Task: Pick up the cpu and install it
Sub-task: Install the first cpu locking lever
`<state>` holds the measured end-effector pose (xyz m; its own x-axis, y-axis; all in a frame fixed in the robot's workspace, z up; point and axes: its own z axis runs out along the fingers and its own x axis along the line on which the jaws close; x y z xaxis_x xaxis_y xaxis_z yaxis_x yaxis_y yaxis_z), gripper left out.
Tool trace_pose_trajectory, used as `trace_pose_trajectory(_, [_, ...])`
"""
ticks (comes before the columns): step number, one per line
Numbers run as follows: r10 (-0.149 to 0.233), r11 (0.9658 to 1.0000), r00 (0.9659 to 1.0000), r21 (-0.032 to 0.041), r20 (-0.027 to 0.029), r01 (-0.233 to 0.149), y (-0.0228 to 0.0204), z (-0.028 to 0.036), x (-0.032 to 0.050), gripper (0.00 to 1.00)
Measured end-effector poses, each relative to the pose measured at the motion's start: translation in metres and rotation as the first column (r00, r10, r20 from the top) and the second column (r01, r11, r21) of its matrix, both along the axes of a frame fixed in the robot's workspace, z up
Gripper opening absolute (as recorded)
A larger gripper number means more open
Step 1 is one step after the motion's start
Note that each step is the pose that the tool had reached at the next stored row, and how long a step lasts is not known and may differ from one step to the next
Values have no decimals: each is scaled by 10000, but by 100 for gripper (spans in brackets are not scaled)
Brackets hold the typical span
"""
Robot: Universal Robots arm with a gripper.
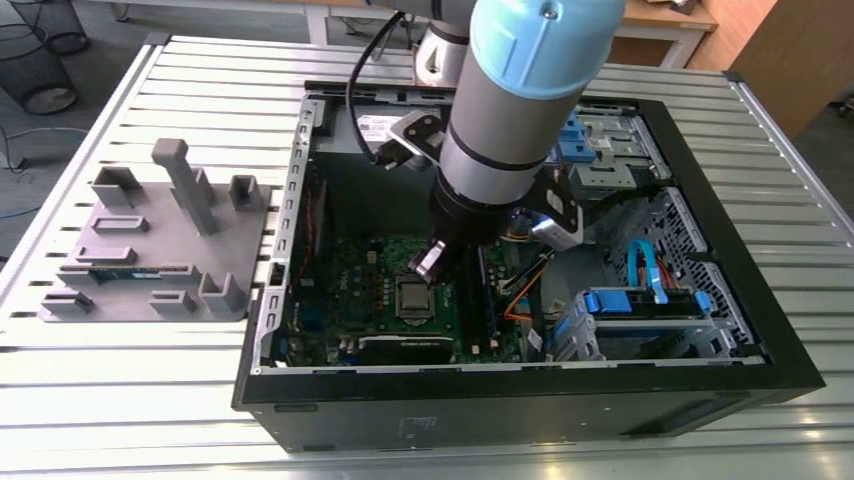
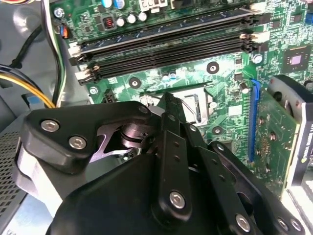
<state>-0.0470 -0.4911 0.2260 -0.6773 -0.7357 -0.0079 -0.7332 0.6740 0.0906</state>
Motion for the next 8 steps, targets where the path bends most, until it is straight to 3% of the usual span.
trace_pose_trajectory(8, [0, 10000, 10000, -1, -1, 0, -31, -47, -16, 11])
